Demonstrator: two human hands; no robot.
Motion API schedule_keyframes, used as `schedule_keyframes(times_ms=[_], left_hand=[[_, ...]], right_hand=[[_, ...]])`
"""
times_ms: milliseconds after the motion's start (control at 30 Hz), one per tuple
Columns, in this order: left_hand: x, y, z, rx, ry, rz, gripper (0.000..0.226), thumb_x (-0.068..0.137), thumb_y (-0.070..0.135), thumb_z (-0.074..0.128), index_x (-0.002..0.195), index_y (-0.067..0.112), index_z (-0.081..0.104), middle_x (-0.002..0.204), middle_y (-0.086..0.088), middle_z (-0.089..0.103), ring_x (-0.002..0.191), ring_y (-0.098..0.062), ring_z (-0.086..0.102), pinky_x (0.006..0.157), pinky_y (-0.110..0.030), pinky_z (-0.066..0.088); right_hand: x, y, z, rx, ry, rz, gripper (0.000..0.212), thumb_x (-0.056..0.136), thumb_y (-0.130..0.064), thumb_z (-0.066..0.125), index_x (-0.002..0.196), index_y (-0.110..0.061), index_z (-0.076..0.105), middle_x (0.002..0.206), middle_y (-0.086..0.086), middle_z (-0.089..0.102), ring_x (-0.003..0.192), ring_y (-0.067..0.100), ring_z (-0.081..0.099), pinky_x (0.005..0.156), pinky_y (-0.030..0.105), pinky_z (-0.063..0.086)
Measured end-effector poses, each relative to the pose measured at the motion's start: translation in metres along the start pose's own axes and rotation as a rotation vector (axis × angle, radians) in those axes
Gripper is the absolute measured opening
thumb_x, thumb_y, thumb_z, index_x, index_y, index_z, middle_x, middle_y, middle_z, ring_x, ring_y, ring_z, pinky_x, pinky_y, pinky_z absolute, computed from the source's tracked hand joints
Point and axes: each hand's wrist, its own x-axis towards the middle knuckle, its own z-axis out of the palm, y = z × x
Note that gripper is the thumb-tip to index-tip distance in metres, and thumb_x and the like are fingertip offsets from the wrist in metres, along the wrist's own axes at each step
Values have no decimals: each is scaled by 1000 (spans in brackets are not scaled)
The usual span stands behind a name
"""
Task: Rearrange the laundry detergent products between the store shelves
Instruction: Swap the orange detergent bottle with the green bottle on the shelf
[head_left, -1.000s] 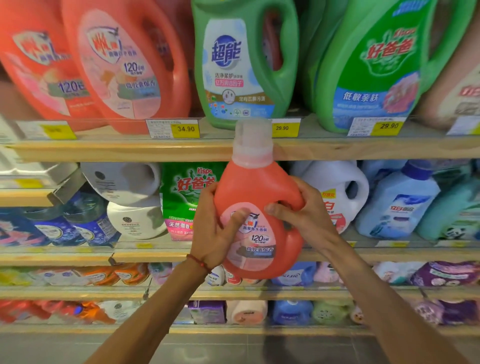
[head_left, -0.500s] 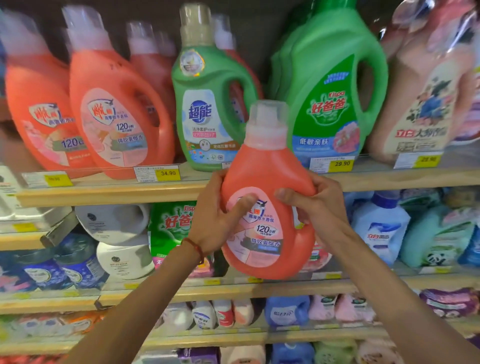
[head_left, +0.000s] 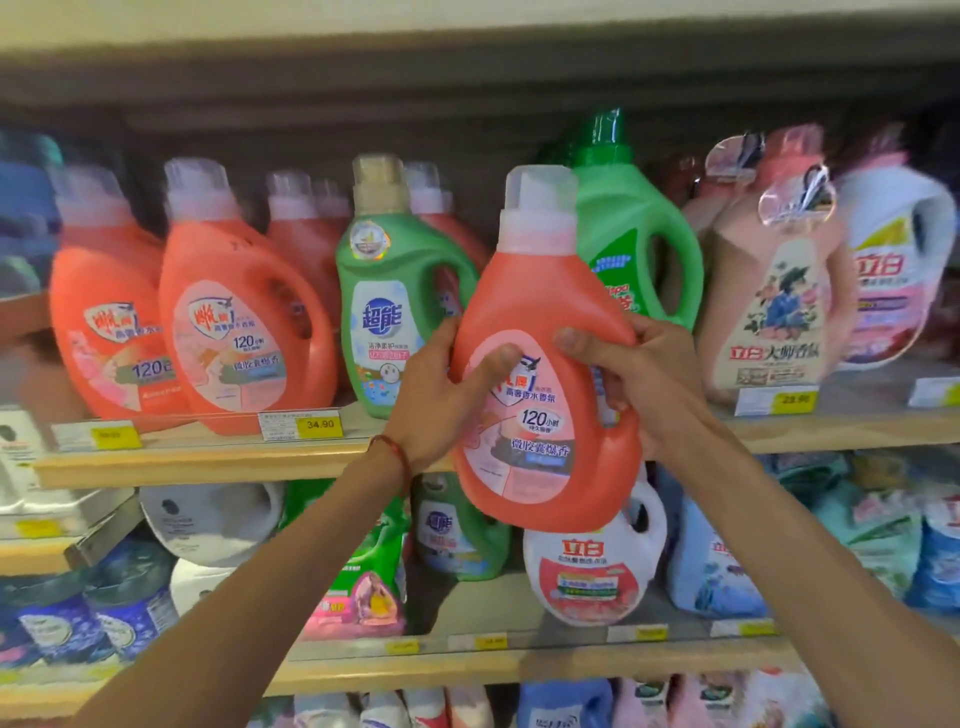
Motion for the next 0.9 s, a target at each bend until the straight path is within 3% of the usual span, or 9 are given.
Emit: schedule_keyframes(times_ms=[67,167,267,333,533,633,733,833,900], left_hand=[[10,8,1,-11,-3,22,53,79,66,66,118,30,62,104,24,75,94,4,71,75,-10,52],[25,17,2,-42,-2,48,56,82,63,67,123,26,61,108,17,76,98,-1,72,79,-16,55],[37,21,3,-66,-32,50,51,84,59,68,122,26,61,110,13,76,100,-5,73,80,-19,56],[42,20,4,-83,-43,42,51,84,59,69,122,26,61,110,13,76,100,-5,73,81,-19,57],[52,14,6,-137,-53,3,44,91,57,62,121,25,64,113,6,76,106,-10,72,89,-28,58],[54,6,0,-100,100,28,44,95,52,57,121,19,67,115,5,73,108,-4,67,96,-29,55],[55,-11,-12,78,368,45,37,95,33,69,126,14,63,118,9,65,112,-6,60,101,-33,49],[60,-27,-28,388,561,34,68,80,33,83,135,8,51,131,-5,52,126,-27,46,107,-34,34],[66,-34,-35,499,600,-53,97,69,37,91,145,3,39,144,-15,44,136,-35,38,114,-39,27]], right_hand=[[6,-11,1,15,-14,-42,24,56,-31,98,55,-25,74,44,-11,60,32,3,46,40,16,40],[17,-22,1,12,-10,-99,30,69,-20,94,50,-27,71,39,-14,54,29,0,41,36,13,36],[24,-33,1,55,-27,-128,19,60,-24,97,62,-23,78,47,-12,63,33,-1,51,37,13,41],[28,-36,1,57,-26,-125,28,50,-31,100,67,-22,80,50,-9,67,34,1,53,37,14,41],[35,-37,2,9,13,-84,24,54,-34,98,57,-25,75,38,-12,52,27,3,34,34,14,30],[36,-38,3,-1,34,-59,23,60,-27,97,56,-24,74,38,-11,52,27,3,34,34,14,30],[36,-39,6,6,37,-34,24,54,-29,97,54,-22,74,39,-9,55,27,4,36,34,14,32],[34,-39,10,6,27,-24,25,58,-25,96,52,-20,72,40,-8,56,27,3,39,34,14,34],[34,-39,13,-11,34,-13,28,58,-26,97,56,-18,70,41,-6,57,28,4,40,34,15,34]])
